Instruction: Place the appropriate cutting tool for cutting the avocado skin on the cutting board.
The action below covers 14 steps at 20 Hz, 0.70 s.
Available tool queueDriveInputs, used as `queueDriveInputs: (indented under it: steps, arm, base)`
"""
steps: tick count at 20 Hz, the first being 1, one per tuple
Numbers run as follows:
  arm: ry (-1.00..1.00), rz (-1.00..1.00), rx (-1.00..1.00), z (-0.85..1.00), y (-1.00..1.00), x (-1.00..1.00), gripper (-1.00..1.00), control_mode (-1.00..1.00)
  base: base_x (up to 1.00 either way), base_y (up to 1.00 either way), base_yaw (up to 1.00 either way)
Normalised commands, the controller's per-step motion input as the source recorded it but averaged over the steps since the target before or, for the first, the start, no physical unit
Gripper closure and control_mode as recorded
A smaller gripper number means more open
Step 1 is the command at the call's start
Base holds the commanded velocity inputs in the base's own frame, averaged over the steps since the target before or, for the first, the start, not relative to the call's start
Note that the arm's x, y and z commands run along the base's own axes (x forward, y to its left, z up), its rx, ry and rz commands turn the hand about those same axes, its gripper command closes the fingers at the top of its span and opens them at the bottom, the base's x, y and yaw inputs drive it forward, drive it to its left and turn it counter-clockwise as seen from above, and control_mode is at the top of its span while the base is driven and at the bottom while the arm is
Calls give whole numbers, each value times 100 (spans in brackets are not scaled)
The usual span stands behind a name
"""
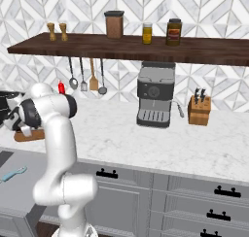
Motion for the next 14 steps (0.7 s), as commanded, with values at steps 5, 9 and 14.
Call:
queueDriveInputs:
  steps: [5,9,14]
  arm:
    - [0,0,-2,-28,27,27,100,-100]
    - [0,0,-1,-27,14,26,-100,-100]
    - [-10,0,1,0,-10,-33,-100,-100]
  base:
    - [0,0,0]
    - [0,0,0]
    - [0,0,0]
